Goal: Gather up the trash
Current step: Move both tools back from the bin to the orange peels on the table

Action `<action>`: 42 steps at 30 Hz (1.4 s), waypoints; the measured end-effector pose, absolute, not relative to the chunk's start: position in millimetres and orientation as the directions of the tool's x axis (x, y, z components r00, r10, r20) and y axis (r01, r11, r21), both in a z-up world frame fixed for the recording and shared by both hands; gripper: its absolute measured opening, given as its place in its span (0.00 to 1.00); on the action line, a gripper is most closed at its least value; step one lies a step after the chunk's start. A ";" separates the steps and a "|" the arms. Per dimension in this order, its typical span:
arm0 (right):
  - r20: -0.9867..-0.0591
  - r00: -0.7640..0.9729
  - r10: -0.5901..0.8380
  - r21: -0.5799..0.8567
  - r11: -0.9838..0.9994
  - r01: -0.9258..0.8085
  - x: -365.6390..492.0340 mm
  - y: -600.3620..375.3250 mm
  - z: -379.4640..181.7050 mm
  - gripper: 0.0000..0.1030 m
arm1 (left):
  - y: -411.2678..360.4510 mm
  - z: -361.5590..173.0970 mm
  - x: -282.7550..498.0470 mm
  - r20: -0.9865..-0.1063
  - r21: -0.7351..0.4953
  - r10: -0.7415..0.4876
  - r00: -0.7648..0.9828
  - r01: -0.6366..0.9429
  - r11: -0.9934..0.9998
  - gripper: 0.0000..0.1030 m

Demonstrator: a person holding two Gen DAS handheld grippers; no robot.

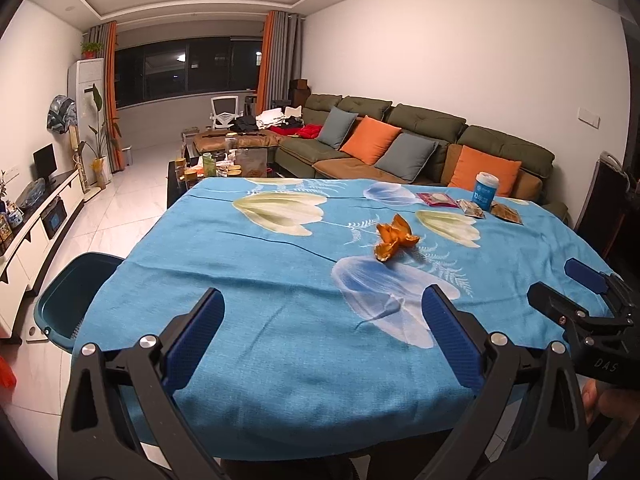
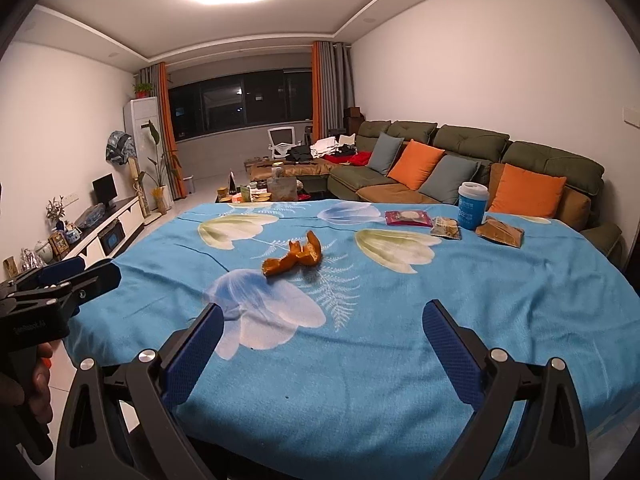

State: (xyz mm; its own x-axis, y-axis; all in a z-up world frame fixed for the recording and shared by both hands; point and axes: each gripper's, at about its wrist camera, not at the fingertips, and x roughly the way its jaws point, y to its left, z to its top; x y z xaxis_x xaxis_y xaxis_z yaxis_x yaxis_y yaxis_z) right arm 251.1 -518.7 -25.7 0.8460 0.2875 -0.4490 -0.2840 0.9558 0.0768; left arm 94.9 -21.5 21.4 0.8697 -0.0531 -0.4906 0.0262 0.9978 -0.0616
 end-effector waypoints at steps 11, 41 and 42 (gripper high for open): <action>-0.462 0.844 0.273 0.070 0.960 -0.273 251.6 -518.9 -28.7 0.93 | -20.4 16.2 97.2 -0.502 -0.069 -0.056 0.863 0.024 0.997 0.94; -0.592 0.730 0.341 0.059 0.922 -0.383 374.8 -514.9 -35.0 0.93 | -49.2 -0.8 217.1 -0.600 -0.031 -0.124 0.790 0.132 0.991 0.94; -0.602 0.718 0.348 0.061 0.917 -0.394 381.1 -513.8 -36.0 0.93 | -51.3 -3.1 225.3 -0.610 -0.032 -0.128 0.782 0.136 0.990 0.94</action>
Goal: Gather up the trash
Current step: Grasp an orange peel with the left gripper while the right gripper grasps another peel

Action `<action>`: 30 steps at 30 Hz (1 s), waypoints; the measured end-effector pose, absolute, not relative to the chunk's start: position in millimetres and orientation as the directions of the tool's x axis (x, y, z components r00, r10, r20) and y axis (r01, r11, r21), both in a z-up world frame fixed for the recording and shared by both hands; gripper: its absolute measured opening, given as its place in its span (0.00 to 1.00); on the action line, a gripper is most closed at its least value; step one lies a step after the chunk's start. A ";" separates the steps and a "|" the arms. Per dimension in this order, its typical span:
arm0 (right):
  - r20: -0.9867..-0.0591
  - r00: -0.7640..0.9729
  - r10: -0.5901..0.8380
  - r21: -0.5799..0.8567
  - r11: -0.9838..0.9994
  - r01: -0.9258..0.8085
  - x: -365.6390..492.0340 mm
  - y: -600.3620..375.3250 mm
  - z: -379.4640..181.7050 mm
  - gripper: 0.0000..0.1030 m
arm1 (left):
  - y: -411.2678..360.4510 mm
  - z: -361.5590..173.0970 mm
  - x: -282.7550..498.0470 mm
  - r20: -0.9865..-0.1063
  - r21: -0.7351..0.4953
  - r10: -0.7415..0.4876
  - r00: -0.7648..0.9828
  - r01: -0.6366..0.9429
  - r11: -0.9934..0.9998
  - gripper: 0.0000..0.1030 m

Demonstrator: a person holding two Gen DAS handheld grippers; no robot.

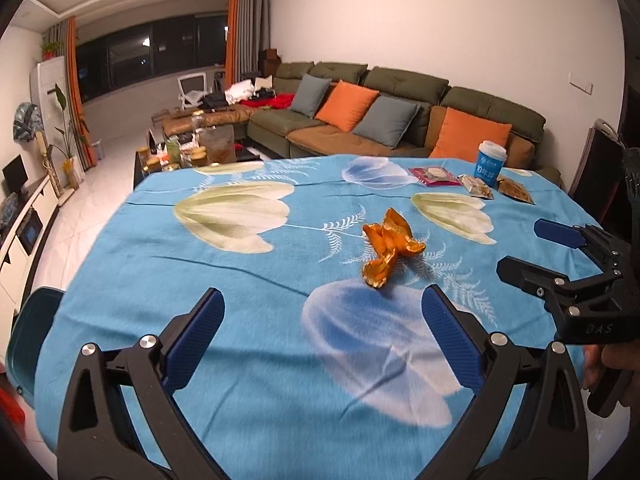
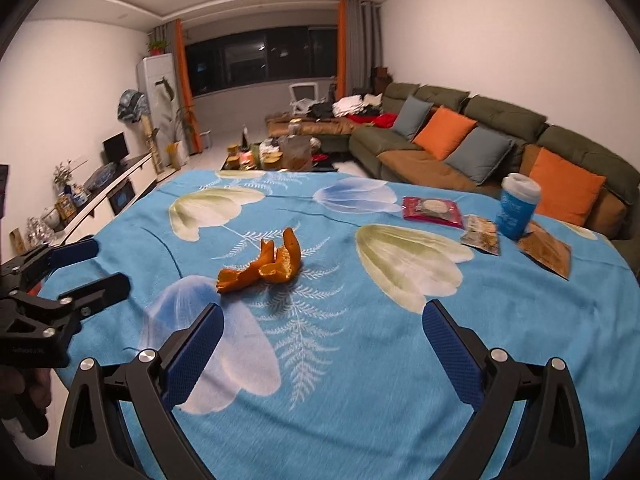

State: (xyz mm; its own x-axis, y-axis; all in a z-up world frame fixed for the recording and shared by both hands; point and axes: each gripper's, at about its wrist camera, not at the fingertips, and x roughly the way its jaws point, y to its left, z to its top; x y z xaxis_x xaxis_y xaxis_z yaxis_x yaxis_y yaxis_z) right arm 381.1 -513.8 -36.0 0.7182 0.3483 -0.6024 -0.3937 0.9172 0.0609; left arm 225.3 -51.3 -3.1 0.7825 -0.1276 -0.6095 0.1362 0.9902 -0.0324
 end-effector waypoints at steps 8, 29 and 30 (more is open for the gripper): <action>-0.665 0.636 0.391 0.111 0.894 -0.434 424.0 -510.0 -49.3 0.92 | -64.2 -22.4 278.3 -0.683 -0.071 -0.194 0.704 0.200 0.977 0.94; -0.680 0.551 0.483 0.188 0.842 -0.505 466.9 -502.9 -50.0 0.83 | -106.3 -54.9 337.1 -0.781 -0.057 -0.250 0.572 0.332 0.941 0.31; -0.682 0.547 0.485 0.190 0.840 -0.508 468.0 -501.4 -50.1 0.82 | -106.3 -55.1 337.1 -0.782 -0.060 -0.255 0.570 0.338 0.939 0.28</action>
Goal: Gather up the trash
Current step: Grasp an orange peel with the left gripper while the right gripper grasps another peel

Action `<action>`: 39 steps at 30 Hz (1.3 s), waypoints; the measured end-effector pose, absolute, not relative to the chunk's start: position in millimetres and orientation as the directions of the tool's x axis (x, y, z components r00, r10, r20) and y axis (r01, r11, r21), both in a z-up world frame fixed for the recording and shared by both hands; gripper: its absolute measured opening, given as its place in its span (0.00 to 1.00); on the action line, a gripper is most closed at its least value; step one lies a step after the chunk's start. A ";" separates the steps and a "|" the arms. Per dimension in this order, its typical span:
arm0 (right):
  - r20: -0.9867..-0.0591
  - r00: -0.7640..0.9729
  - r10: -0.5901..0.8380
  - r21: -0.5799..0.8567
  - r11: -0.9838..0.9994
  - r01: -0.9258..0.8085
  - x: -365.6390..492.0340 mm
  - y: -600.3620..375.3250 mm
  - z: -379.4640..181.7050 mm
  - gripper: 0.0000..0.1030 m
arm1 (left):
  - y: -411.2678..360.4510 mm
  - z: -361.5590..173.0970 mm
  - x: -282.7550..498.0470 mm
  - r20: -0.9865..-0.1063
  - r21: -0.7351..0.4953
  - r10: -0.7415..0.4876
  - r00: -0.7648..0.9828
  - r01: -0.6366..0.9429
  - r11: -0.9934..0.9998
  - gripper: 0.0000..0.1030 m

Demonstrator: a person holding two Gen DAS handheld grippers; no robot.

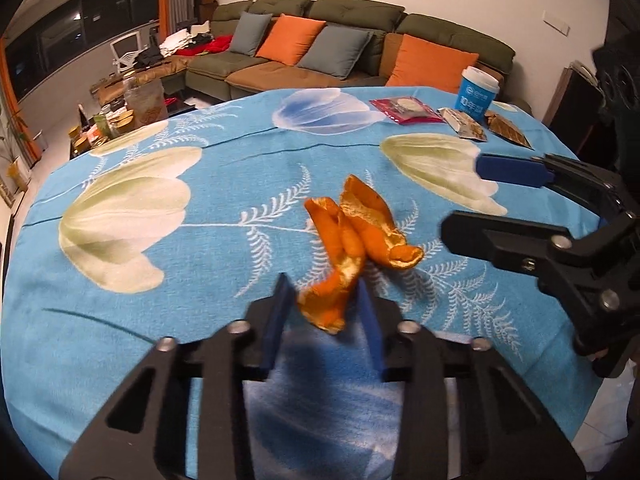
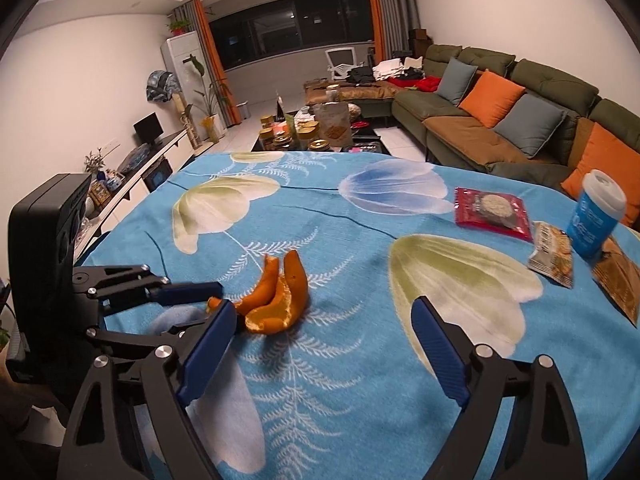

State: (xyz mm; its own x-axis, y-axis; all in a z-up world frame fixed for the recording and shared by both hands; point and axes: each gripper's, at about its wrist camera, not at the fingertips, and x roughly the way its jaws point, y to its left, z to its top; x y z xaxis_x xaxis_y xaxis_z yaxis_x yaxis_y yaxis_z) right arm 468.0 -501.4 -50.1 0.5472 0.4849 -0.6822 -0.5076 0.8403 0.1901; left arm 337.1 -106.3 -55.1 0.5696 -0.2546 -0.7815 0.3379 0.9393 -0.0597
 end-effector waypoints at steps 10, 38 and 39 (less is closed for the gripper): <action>-0.721 0.481 0.499 0.195 0.812 -0.550 478.7 -481.8 -55.9 0.70 | -89.2 -45.3 333.2 -0.748 -0.070 -0.253 0.614 0.306 0.949 0.11; -0.805 0.470 0.363 0.028 0.813 -0.581 471.1 -441.6 -71.1 0.15 | -15.2 -14.5 303.7 -0.685 -0.180 -0.248 0.685 0.170 0.969 0.11; -0.803 0.470 0.366 0.030 0.813 -0.582 468.6 -441.6 -69.7 0.14 | -13.0 -13.2 300.8 -0.682 -0.186 -0.249 0.688 0.167 0.968 0.11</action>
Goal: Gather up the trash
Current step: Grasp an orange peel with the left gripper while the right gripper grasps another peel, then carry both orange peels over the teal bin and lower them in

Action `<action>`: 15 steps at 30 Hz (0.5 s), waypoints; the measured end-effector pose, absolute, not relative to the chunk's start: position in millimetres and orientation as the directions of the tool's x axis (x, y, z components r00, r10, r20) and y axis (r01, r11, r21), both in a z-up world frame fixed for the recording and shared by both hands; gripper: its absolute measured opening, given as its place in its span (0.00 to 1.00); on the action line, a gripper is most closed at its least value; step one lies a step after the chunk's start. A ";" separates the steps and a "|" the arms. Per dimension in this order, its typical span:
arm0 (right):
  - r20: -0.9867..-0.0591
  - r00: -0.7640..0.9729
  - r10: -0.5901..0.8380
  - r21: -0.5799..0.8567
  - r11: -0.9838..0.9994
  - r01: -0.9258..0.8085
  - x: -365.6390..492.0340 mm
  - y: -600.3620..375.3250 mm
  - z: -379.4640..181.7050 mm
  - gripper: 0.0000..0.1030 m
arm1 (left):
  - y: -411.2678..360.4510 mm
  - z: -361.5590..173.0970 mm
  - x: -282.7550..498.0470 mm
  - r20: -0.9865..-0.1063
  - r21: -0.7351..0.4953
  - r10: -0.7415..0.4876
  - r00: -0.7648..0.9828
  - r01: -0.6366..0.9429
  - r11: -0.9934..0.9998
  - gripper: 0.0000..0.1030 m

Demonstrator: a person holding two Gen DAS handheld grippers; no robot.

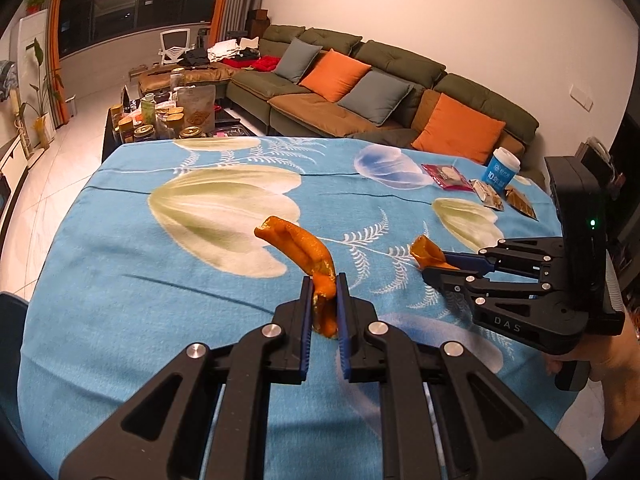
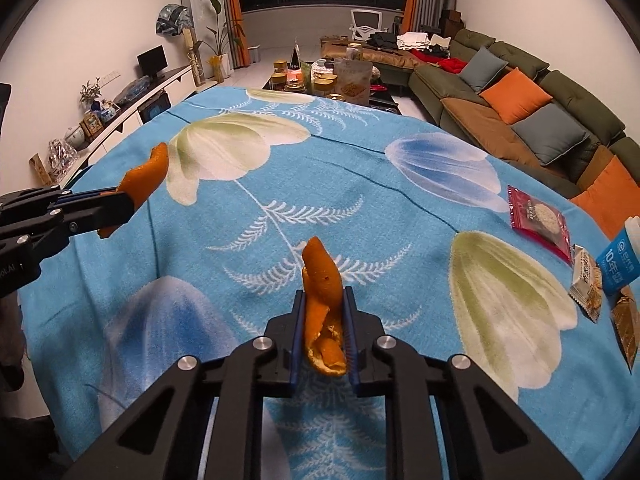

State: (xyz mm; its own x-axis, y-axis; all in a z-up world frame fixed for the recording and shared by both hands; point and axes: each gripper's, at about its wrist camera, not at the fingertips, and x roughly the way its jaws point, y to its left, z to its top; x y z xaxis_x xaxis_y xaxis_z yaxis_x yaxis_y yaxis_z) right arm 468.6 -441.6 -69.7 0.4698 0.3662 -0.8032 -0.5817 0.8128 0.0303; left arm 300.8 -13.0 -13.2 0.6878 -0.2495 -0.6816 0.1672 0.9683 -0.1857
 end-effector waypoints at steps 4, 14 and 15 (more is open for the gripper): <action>-0.787 0.480 0.387 0.045 0.812 -0.582 458.7 -444.0 -59.2 0.14 | -8.8 -7.8 291.9 -0.670 -0.190 -0.247 0.700 0.160 0.969 0.11; -0.708 0.505 0.493 0.105 0.781 -0.616 415.5 -436.7 -16.7 0.14 | 17.4 13.3 248.3 -0.638 -0.175 -0.196 0.745 0.107 0.979 0.11; -0.698 0.507 0.506 0.108 0.774 -0.624 409.4 -432.9 -11.7 0.14 | 20.0 14.5 243.8 -0.635 -0.171 -0.189 0.749 0.102 0.980 0.11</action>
State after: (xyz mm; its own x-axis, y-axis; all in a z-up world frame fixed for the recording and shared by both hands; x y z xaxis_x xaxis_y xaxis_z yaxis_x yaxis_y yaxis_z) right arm 409.4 -432.9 -11.7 0.5069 0.5063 -0.6976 -0.6243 0.7737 0.1079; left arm 243.8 20.0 14.5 0.7495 -0.1886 -0.6346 0.1018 0.9800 -0.1711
